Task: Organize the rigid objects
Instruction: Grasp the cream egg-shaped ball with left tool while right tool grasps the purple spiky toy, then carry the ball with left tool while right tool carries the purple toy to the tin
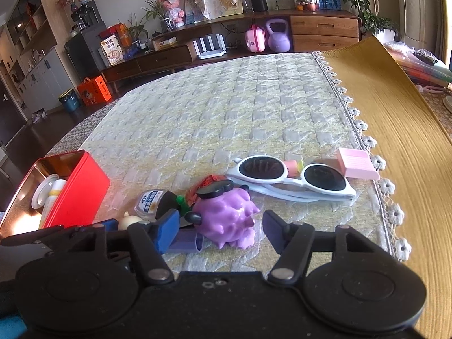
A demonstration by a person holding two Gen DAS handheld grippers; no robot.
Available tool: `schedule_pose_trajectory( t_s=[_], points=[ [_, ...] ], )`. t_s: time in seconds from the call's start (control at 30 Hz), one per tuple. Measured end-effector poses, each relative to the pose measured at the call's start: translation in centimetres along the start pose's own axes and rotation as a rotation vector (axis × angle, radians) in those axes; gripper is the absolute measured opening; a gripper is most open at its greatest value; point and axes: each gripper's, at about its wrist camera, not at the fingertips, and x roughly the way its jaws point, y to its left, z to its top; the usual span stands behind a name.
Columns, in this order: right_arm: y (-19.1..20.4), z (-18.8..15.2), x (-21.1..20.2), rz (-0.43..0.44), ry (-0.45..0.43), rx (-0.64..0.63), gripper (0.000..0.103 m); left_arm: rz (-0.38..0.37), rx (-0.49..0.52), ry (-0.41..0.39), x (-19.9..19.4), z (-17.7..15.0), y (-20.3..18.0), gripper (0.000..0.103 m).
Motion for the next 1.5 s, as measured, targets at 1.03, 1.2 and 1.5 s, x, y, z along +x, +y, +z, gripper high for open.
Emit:
schedule_pose_trajectory(
  t_s=[1.03,1.2,1.5],
  points=[
    [1.3,-1.6,-5.5,-0.051,-0.047,0.006,0.053,-0.065,0.022,-0.009,-4.8,0.2,-0.2,0.029],
    [2.8,-1.5,-7.7,-0.042,-0.077,-0.013,0.053,-0.086,0.013,-0.023,-7.1,0.5,0.1,0.029],
    [5.8,-1.5,-10.6,-0.030,-0.104,-0.048,0.053,-0.107,-0.003,-0.039,-10.8,0.6,2.0,0.029]
  ],
)
